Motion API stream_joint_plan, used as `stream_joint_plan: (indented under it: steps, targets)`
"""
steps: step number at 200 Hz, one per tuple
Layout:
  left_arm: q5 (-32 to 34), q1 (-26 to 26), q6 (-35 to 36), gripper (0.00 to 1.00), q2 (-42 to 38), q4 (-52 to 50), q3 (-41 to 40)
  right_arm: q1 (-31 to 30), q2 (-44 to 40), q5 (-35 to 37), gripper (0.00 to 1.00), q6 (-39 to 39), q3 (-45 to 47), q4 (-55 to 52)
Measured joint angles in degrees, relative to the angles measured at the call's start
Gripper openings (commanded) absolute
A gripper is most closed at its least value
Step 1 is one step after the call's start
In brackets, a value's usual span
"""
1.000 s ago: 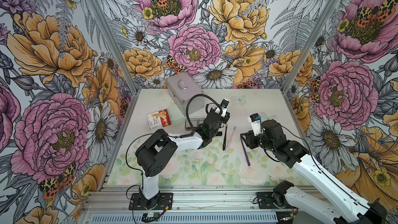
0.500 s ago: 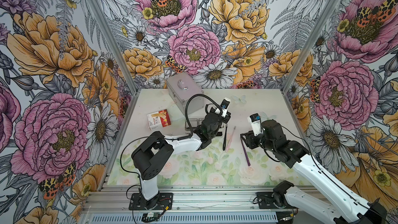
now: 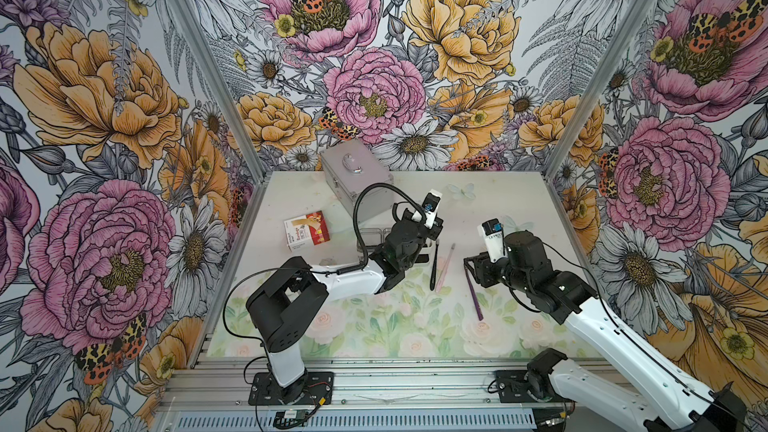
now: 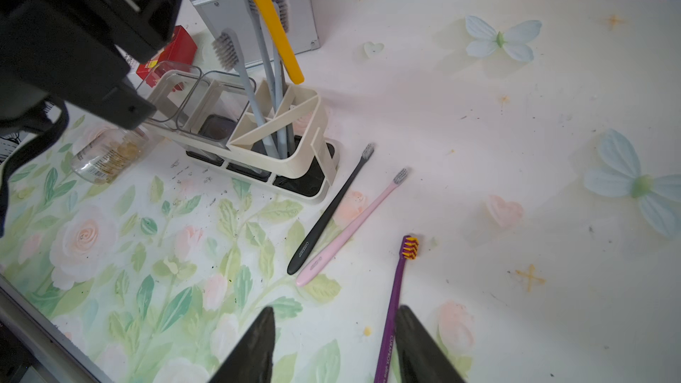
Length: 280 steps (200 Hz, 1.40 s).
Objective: Place the toothbrush into the toothbrush holder
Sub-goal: Place the toothbrush in the toothbrush holder.
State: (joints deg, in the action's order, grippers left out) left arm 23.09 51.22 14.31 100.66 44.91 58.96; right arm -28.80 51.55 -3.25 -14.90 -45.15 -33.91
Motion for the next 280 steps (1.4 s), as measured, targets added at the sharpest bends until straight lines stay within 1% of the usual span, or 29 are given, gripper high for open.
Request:
stream_joint_plan:
  steps: [88, 171, 280]
  targets:
    - [0.0, 0.0, -1.1, 0.0, 0.1, -1.0, -0.6, 0.0, 0.0, 0.0, 0.54, 0.0, 0.5, -0.1]
    - [0.5, 0.0, -2.6, 0.0, 2.1, -2.9, -0.6, 0.3, 0.6, 0.0, 0.54, 0.0, 0.8, -0.1]
    - [1.3, -0.1, -8.2, 0.0, 2.2, -5.2, -0.6, 0.4, 0.7, 0.0, 0.54, 0.0, 0.8, -0.2]
